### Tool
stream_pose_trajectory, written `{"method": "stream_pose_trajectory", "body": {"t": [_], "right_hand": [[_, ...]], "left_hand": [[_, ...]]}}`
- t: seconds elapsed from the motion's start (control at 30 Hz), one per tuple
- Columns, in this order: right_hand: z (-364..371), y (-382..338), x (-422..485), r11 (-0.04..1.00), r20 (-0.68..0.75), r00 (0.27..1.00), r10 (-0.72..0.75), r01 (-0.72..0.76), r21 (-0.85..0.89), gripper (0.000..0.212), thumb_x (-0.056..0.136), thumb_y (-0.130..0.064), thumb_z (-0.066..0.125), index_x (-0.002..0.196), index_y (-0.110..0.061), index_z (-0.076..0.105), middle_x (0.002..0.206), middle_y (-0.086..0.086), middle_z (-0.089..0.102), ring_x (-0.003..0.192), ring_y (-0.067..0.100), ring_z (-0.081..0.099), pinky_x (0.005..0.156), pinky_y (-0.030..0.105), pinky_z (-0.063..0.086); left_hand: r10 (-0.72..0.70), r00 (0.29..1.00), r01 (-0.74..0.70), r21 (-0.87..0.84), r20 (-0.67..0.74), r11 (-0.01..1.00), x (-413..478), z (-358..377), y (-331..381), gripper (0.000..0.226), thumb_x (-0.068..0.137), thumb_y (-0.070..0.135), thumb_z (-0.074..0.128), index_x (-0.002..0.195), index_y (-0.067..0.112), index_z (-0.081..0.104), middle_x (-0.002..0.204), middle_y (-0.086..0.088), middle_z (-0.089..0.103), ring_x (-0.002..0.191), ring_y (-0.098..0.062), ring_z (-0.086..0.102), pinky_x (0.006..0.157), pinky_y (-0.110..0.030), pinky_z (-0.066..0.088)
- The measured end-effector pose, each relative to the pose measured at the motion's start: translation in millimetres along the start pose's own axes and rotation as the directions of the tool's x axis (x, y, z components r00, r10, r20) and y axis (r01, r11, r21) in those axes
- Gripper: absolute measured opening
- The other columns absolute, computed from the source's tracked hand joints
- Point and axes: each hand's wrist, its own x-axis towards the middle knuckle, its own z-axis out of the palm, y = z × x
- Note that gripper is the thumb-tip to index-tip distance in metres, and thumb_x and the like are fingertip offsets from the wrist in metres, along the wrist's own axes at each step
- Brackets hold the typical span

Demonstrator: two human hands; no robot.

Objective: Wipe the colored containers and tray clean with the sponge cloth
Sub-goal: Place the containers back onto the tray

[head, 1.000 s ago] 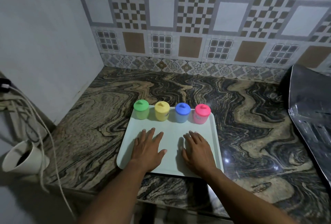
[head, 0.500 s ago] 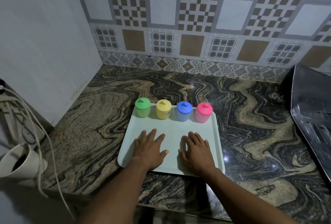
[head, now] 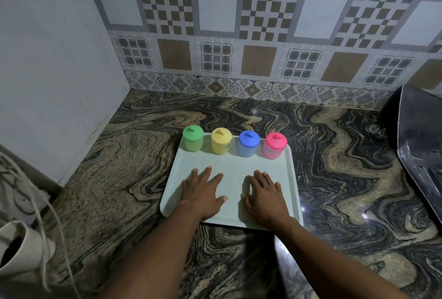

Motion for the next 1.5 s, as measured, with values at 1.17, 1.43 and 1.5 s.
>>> {"method": "stream_pose_trajectory", "body": {"t": [1.17, 1.43, 1.5], "right_hand": [[-39, -6, 170, 0.988, 0.081, 0.986, 0.147, -0.15, 0.038, 0.061, 0.101, -0.036, 0.039, 0.157, -0.02, 0.019, 0.169, 0.002, 0.003, 0.155, 0.024, 0.002, 0.118, 0.059, 0.014], [-44, 3, 196, 0.991, 0.067, 0.99, 0.128, -0.13, 0.037, 0.063, 0.101, -0.036, 0.041, 0.157, -0.021, 0.019, 0.169, 0.0, 0.005, 0.155, 0.023, 0.004, 0.117, 0.059, 0.015], [-46, 5, 202, 0.991, 0.063, 0.99, 0.127, -0.129, 0.038, 0.061, 0.101, -0.036, 0.041, 0.157, -0.022, 0.02, 0.169, 0.001, 0.005, 0.155, 0.023, 0.004, 0.117, 0.058, 0.016]], "left_hand": [[0.102, 0.988, -0.11, 0.067, 0.119, 0.992, 163, -89, -36, 0.089, 0.086, 0.067, 0.052, 0.156, 0.042, 0.001, 0.166, 0.006, -0.012, 0.151, -0.037, -0.007, 0.119, -0.056, 0.014], [0.097, 0.989, -0.103, 0.053, 0.108, 0.993, 185, -96, -35, 0.088, 0.087, 0.067, 0.05, 0.155, 0.042, 0.001, 0.166, 0.006, -0.014, 0.151, -0.037, -0.009, 0.119, -0.057, 0.014], [0.101, 0.99, -0.106, 0.051, 0.096, 0.993, 189, -98, -34, 0.087, 0.087, 0.067, 0.051, 0.155, 0.042, 0.002, 0.166, 0.006, -0.013, 0.151, -0.037, -0.009, 0.118, -0.057, 0.013]]}}
